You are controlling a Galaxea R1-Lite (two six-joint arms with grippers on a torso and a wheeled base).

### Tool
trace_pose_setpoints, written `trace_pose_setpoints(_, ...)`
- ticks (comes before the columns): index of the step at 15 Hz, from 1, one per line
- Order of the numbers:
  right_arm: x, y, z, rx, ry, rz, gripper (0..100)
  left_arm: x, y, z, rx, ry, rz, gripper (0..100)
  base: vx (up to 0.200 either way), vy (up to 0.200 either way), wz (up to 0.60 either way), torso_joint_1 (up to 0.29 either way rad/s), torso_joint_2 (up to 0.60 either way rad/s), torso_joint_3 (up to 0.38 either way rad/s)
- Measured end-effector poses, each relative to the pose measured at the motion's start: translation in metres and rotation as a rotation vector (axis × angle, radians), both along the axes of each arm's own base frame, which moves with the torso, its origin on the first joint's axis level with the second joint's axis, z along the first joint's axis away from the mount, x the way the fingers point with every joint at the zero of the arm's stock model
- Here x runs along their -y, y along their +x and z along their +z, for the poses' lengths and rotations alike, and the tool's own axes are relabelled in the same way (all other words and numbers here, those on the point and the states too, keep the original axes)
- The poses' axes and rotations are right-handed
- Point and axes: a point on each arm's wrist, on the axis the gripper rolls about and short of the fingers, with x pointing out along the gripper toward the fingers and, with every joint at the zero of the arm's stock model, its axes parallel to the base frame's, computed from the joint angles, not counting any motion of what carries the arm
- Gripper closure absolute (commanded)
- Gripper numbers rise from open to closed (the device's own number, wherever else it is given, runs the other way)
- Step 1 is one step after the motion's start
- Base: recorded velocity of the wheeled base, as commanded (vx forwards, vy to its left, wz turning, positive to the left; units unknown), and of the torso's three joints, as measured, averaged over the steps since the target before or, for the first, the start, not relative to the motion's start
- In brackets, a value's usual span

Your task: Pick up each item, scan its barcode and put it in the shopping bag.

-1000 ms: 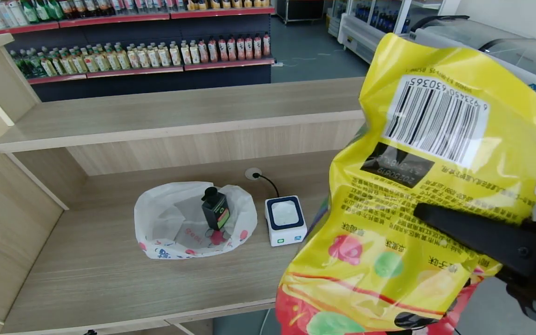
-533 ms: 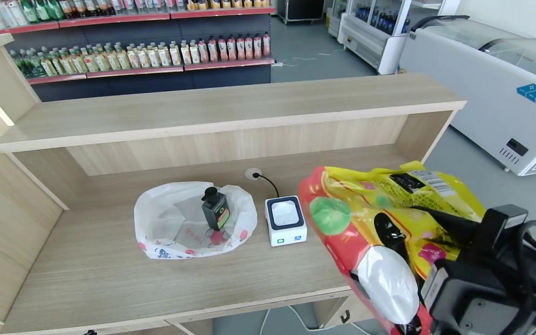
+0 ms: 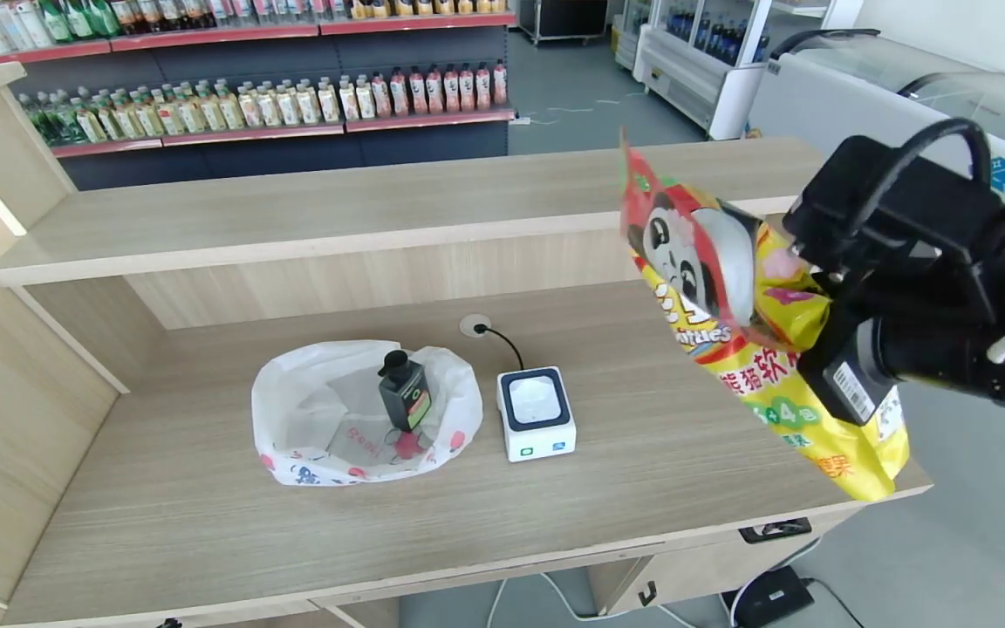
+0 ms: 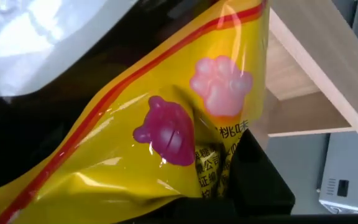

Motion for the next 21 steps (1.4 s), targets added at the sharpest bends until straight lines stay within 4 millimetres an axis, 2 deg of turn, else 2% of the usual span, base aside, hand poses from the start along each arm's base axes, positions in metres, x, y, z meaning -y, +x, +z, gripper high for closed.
trace_pose_setpoints(3, 0.04, 0.02, 0.016, -0.102, 0.087, -0.033, 100, 0.0, 0.0, 0.0, 0.0, 0.0, 0.0, 0, 0.0, 0.0, 0.0, 0.0, 0.0, 0.0)
trace_pose_setpoints(5, 0.056, 0.023, 0.021, -0.148, 0.235, -0.026, 100, 0.0, 0.0, 0.0, 0.0, 0.0, 0.0, 0, 0.0, 0.0, 0.0, 0.0, 0.0, 0.0)
trace_pose_setpoints(7, 0.071, 0.027, 0.019, -0.181, 0.298, -0.008, 100, 0.0, 0.0, 0.0, 0.0, 0.0, 0.0, 0, 0.0, 0.0, 0.0, 0.0, 0.0, 0.0)
trace_pose_setpoints(13, 0.102, 0.033, 0.005, -0.332, 0.477, 0.296, 100, 0.0, 0.0, 0.0, 0.0, 0.0, 0.0, 0, 0.0, 0.0, 0.0, 0.0, 0.0, 0.0)
trace_pose_setpoints(15, 0.121, 0.041, -0.002, -0.322, 0.468, 0.347, 100, 0.0, 0.0, 0.0, 0.0, 0.0, 0.0, 0, 0.0, 0.0, 0.0, 0.0, 0.0, 0.0)
trace_pose_setpoints(18, 0.143, 0.054, -0.019, -0.262, 0.382, 0.317, 100, 0.0, 0.0, 0.0, 0.0, 0.0, 0.0, 0, 0.0, 0.0, 0.0, 0.0, 0.0, 0.0)
trace_pose_setpoints(21, 0.154, 0.072, -0.018, -0.116, 0.361, 0.359, 100, 0.0, 0.0, 0.0, 0.0, 0.0, 0.0, 0, 0.0, 0.0, 0.0, 0.0, 0.0, 0.0)
